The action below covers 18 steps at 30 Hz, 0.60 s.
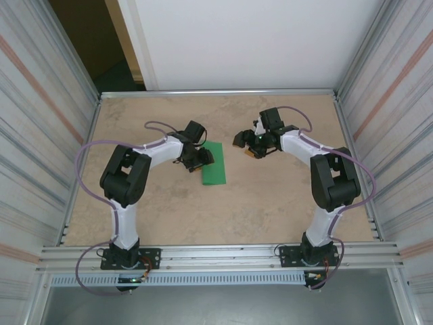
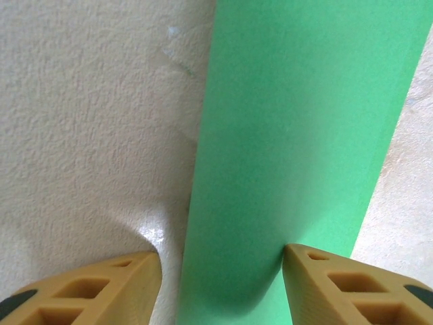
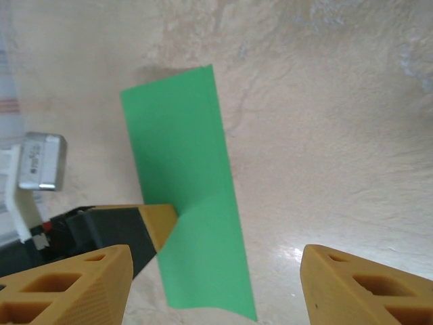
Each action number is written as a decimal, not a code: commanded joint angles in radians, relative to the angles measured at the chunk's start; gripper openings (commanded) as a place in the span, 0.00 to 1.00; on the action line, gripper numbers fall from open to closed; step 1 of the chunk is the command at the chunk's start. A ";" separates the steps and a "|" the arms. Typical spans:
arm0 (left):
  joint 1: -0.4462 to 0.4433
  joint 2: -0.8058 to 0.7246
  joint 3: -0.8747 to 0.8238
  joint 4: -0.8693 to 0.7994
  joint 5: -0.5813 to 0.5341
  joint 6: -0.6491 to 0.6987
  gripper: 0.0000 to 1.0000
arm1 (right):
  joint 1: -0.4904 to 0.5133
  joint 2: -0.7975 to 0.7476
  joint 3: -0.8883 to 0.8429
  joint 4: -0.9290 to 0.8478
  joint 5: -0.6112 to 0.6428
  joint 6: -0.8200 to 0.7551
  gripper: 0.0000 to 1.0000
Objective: Fold a paper plane with a square sheet of paper (pick it up from the middle)
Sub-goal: Hold the square sheet of paper at the center of the table.
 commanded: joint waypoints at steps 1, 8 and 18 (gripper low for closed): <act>-0.031 0.175 -0.061 -0.092 -0.052 -0.023 0.55 | 0.008 0.020 0.019 -0.050 0.020 -0.087 0.66; -0.040 0.216 -0.049 -0.114 -0.046 -0.006 0.57 | 0.040 0.068 0.030 -0.013 0.001 -0.060 0.62; -0.044 0.252 -0.027 -0.130 -0.041 0.049 0.59 | 0.065 0.109 0.032 0.020 -0.004 -0.016 0.57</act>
